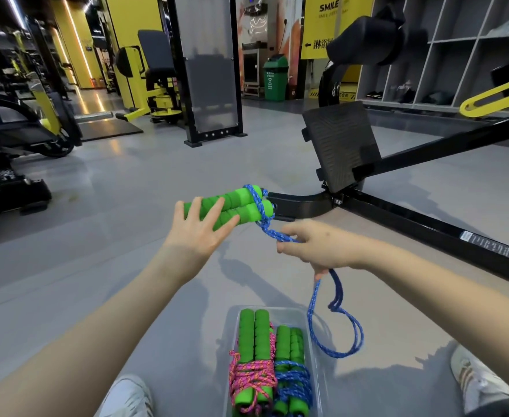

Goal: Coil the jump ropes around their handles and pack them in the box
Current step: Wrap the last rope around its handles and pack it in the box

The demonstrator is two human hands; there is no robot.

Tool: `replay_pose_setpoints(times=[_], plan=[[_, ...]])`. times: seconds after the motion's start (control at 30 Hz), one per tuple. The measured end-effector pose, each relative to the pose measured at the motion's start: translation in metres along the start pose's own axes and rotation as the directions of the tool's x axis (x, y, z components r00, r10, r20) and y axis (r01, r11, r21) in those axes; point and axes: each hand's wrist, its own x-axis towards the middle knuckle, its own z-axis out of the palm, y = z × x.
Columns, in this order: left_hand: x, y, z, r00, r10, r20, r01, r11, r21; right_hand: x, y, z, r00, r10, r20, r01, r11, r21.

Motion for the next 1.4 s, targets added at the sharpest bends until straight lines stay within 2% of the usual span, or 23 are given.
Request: replay_pose_setpoints(times=[0.1,0.2,0.4,0.57,0.67,0.8,0.9,1.0,1.13,1.17,1.23,1.3,1.33,1.4], plan=[[-0.004,0.009,0.001,0.991,0.121,-0.061,-0.122,0.992,-0.014,0.000,-0.002,-0.019,0.994,-0.109,-0.005,0.108,0.988,-0.111],[-0.003,0.022,-0.002,0.968,0.240,-0.075,-0.241,0.971,-0.004,0.000,0.000,-0.031,0.984,-0.174,-0.034,0.168,0.976,-0.139],[-0.001,0.038,-0.011,0.915,0.401,-0.056,-0.403,0.915,-0.034,-0.004,0.013,-0.053,0.976,-0.199,-0.084,0.204,0.977,0.056],[0.009,0.051,-0.027,0.891,0.399,-0.216,-0.428,0.897,-0.110,-0.002,0.024,-0.059,0.946,-0.139,-0.292,0.233,0.920,0.316],[0.023,0.067,-0.043,0.872,0.351,-0.341,-0.421,0.893,-0.157,-0.002,0.036,-0.060,0.956,-0.107,-0.272,0.248,0.790,0.561],[0.040,0.070,-0.057,0.843,0.282,-0.459,-0.390,0.907,-0.157,-0.006,0.052,-0.054,0.984,-0.109,-0.139,0.176,0.508,0.843],[0.045,0.060,-0.064,0.854,0.230,-0.467,-0.338,0.927,-0.162,-0.008,0.050,-0.053,0.981,-0.038,-0.192,0.194,0.307,0.932],[0.043,0.051,-0.064,0.878,0.196,-0.437,-0.292,0.942,-0.165,-0.005,0.053,-0.058,0.963,0.020,-0.270,0.258,0.241,0.936],[0.043,0.049,-0.064,0.890,0.161,-0.426,-0.252,0.953,-0.166,0.013,0.071,-0.049,0.956,0.153,-0.251,0.185,0.352,0.918],[0.044,0.051,-0.065,0.890,0.147,-0.431,-0.241,0.955,-0.171,0.016,0.077,-0.040,0.953,0.176,-0.246,0.173,0.349,0.921],[0.045,0.052,-0.064,0.891,0.117,-0.438,-0.214,0.961,-0.178,0.022,0.091,-0.022,0.948,0.224,-0.226,0.158,0.284,0.946],[0.045,0.048,-0.060,0.892,0.071,-0.447,-0.165,0.970,-0.177,0.024,0.087,-0.009,0.974,0.158,-0.165,0.133,0.194,0.972],[0.044,0.046,-0.058,0.893,0.050,-0.447,-0.141,0.975,-0.171,0.018,0.070,-0.006,0.972,0.135,-0.194,0.162,0.220,0.962],[0.042,0.038,-0.051,0.905,0.031,-0.425,-0.099,0.986,-0.137,0.014,0.051,0.002,0.966,0.113,-0.231,0.177,0.361,0.916]])
